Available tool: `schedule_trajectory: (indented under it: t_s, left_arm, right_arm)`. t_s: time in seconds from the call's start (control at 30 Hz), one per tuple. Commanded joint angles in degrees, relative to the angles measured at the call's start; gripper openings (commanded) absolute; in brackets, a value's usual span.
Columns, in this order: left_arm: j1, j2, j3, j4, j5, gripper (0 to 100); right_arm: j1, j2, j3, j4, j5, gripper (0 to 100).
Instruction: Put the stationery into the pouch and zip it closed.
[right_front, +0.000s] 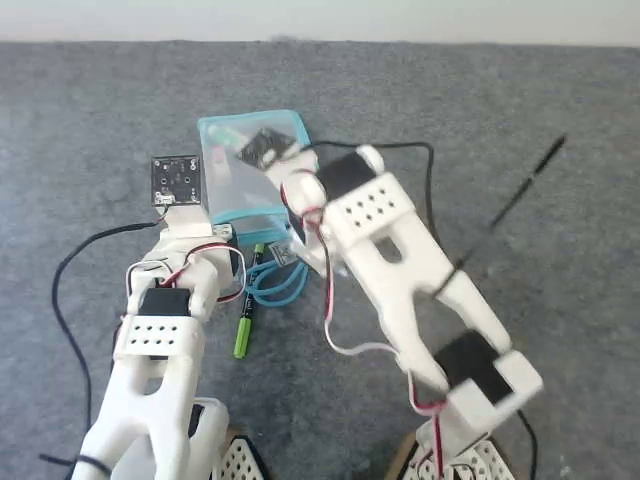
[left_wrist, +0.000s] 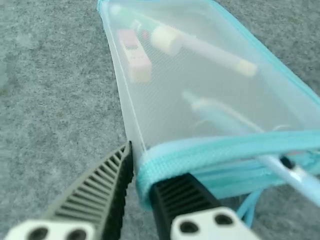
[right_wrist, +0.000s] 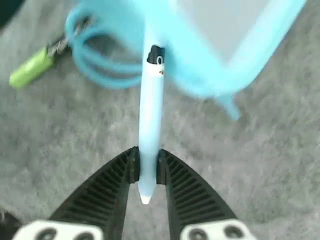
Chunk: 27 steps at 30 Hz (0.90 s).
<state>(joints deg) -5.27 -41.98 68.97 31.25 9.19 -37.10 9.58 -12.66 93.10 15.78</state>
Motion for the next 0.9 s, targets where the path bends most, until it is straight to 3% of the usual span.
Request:
schedule_trajectory:
  t_s: [0.0,0.2,0.4,0.67,0.87]
  left_arm:
    - [-0.35,-0.44,-1.71,-0.97,-0.44,1]
    - [-0.35,-0.44,-1.71,-0.97,-0.44,1]
    - [-0.35,-0.44,-1.63,-0.88,-0.44,1]
    - [-0.35,-0.44,-1.63,-0.88,-0.44,1]
    - [-0.35,-0.44,-1.63,-0.88,-0.44,1]
  right_arm:
    - [-0.31,4.18,-11.43,2.07,-2.20,0.9]
    - [-0.31,11.21,-22.77,8.48,-2.37,0.9]
    - [-0.40,11.12,-23.74,8.75,-4.04,1.8]
    - [-0.75,11.03,-24.35,7.96,-4.66,23.6]
    - [-0.31,9.54,-29.98,9.63,-4.66,17.9]
